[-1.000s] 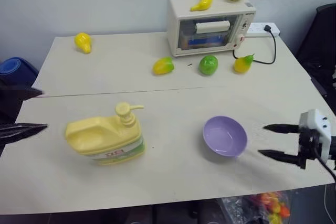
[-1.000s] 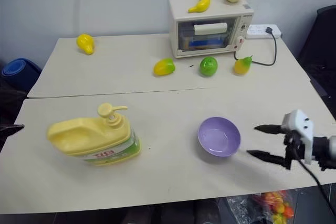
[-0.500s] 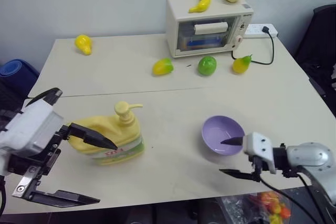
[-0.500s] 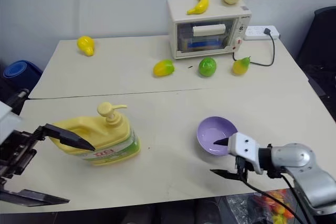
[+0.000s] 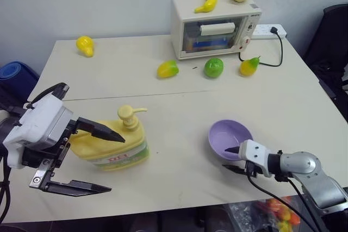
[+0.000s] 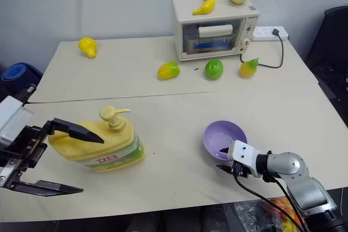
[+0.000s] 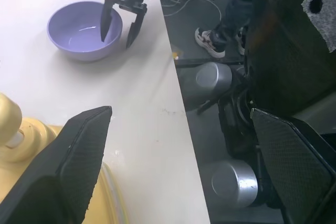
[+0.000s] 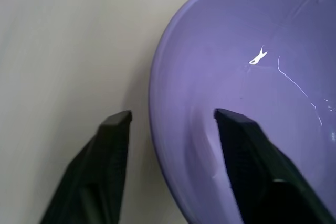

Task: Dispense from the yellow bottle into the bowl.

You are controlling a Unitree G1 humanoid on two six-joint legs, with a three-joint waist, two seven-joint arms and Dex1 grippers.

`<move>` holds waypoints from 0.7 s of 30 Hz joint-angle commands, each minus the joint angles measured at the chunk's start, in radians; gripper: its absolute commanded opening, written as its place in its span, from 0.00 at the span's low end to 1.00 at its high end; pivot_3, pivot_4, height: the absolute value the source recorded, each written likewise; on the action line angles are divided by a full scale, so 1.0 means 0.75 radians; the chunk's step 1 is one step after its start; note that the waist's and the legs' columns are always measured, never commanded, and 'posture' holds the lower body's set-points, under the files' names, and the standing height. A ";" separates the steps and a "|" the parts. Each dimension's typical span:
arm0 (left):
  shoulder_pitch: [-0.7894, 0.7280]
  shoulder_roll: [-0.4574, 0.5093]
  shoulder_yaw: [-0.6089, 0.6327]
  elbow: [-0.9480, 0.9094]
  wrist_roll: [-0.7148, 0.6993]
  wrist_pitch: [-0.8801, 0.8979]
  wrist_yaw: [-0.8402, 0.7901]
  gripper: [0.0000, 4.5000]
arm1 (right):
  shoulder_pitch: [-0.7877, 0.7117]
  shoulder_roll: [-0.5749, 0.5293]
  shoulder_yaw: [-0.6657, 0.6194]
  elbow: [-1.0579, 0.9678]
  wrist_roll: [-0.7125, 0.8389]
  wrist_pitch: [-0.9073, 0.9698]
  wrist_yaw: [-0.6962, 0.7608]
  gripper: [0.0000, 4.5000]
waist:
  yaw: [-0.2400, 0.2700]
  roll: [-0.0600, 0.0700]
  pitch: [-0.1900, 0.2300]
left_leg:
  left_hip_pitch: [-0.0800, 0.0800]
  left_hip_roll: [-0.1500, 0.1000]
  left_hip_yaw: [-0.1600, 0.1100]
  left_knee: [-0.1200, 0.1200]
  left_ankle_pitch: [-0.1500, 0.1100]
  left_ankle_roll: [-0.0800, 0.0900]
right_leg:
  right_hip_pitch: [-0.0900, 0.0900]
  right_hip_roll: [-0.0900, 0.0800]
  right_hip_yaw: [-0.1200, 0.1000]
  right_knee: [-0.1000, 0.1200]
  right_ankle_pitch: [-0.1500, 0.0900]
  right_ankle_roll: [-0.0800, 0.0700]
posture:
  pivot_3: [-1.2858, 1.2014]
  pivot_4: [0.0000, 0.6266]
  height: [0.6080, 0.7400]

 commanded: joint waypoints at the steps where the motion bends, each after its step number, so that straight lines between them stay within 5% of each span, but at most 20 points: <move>1: -0.035 -0.005 0.012 0.018 -0.011 -0.006 0.023 1.00 | 0.002 0.008 -0.002 -0.011 0.005 -0.035 0.007 0.23 | 0.000 0.000 0.000 | 0.000 0.000 0.000 0.000 0.000 0.000 | 0.000 0.000 0.000 0.000 0.000 0.000 | 0.52 0.24 1.00; 4: -0.049 -0.008 0.005 0.021 -0.012 -0.002 0.038 1.00 | 0.003 -0.001 0.002 -0.009 0.008 -0.050 0.024 0.01 | -0.001 -0.002 -0.002 | 0.000 0.000 0.000 0.000 0.000 0.000 | 0.001 0.000 0.000 0.000 0.000 0.000 | 0.52 0.24 1.00; 13: -0.168 0.012 -0.007 0.116 -0.048 0.015 0.094 1.00 | -0.081 -0.117 0.008 -0.051 -0.033 -0.122 0.138 0.00 | 0.000 -0.004 -0.002 | 0.001 0.001 0.000 0.001 0.000 0.000 | 0.001 0.001 0.000 0.000 0.000 -0.001 | 0.52 0.24 1.00; 21: -0.652 0.038 -0.203 0.504 -0.080 0.053 0.222 1.00 | -0.592 -0.131 0.144 -0.073 0.028 -0.080 0.431 0.00 | -0.024 -0.004 -0.002 | 0.002 0.002 0.000 0.003 0.000 -0.001 | -0.001 0.002 0.000 0.004 0.001 -0.001 | 0.52 0.24 1.00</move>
